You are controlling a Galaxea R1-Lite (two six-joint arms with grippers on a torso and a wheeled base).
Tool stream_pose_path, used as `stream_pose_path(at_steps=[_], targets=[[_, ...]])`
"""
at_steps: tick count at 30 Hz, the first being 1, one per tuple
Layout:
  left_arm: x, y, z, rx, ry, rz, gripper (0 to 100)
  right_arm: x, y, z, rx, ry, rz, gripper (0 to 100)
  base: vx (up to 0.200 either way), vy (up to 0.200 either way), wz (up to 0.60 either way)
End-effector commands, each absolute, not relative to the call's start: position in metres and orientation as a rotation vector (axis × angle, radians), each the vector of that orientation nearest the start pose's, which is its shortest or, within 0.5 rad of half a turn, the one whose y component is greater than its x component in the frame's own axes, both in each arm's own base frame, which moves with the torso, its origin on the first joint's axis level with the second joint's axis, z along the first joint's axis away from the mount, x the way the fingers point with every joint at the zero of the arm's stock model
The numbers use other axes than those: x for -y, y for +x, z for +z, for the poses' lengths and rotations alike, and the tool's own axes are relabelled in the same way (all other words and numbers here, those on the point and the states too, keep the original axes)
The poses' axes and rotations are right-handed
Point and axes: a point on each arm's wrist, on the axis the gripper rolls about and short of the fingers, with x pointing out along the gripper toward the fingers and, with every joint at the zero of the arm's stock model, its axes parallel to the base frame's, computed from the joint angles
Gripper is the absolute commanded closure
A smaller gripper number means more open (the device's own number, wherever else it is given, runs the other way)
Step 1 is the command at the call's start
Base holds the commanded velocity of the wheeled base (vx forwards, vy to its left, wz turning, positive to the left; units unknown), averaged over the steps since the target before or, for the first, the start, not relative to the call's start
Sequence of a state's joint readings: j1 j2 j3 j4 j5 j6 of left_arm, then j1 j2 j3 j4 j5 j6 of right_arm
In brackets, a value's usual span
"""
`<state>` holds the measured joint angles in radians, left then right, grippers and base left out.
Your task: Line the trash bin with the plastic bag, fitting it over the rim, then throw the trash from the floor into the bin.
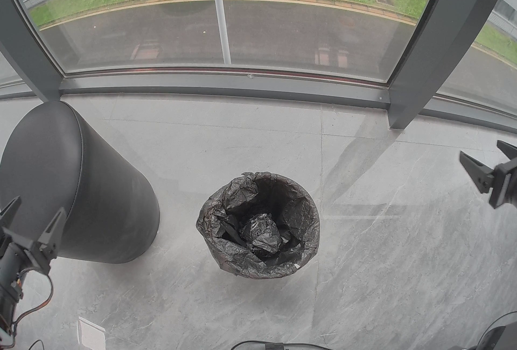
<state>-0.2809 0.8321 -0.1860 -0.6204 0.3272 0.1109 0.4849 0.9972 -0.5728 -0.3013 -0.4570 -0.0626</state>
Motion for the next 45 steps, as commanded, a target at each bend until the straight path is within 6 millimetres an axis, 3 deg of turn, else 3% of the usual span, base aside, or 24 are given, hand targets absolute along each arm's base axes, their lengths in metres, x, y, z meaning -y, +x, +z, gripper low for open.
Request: stream_pose_path(at_steps=[1, 10, 25, 32, 41, 45], targets=[[-0.007, -0.043, 0.168, 0.191, 0.123, 0.239, 0, 0.013, -0.005, 0.186, 0.102, -0.14, -0.399, 0, 0.0, 0.0, 0.0], [-0.004, -0.044, 0.151, 0.176, 0.092, 0.287, 0, 0.016, -0.038, 0.15, 0.121, -0.134, -0.444, 0, 0.0, 0.0, 0.0], [-0.005, -0.03, 0.119, 0.083, -0.054, 0.279, 0, 0.009, -0.04, 0.119, 0.129, -0.126, -0.441, 0, 0.0, 0.0, 0.0], [-0.005, -0.028, 0.111, 0.057, -0.068, 0.288, 0, 0.006, -0.025, 0.082, 0.029, -0.135, -0.284, 0, 0.0, 0.0, 0.0], [-0.006, -0.024, 0.099, 0.018, -0.059, 0.31, 0, 0.005, -0.024, 0.082, 0.042, -0.116, -0.235, 0, 0.0, 0.0, 0.0], [-0.006, -0.02, 0.082, -0.038, -0.057, 0.307, 0, 0.001, -0.024, 0.082, 0.041, -0.032, -0.037, 0, 0.0, 0.0, 0.0]])
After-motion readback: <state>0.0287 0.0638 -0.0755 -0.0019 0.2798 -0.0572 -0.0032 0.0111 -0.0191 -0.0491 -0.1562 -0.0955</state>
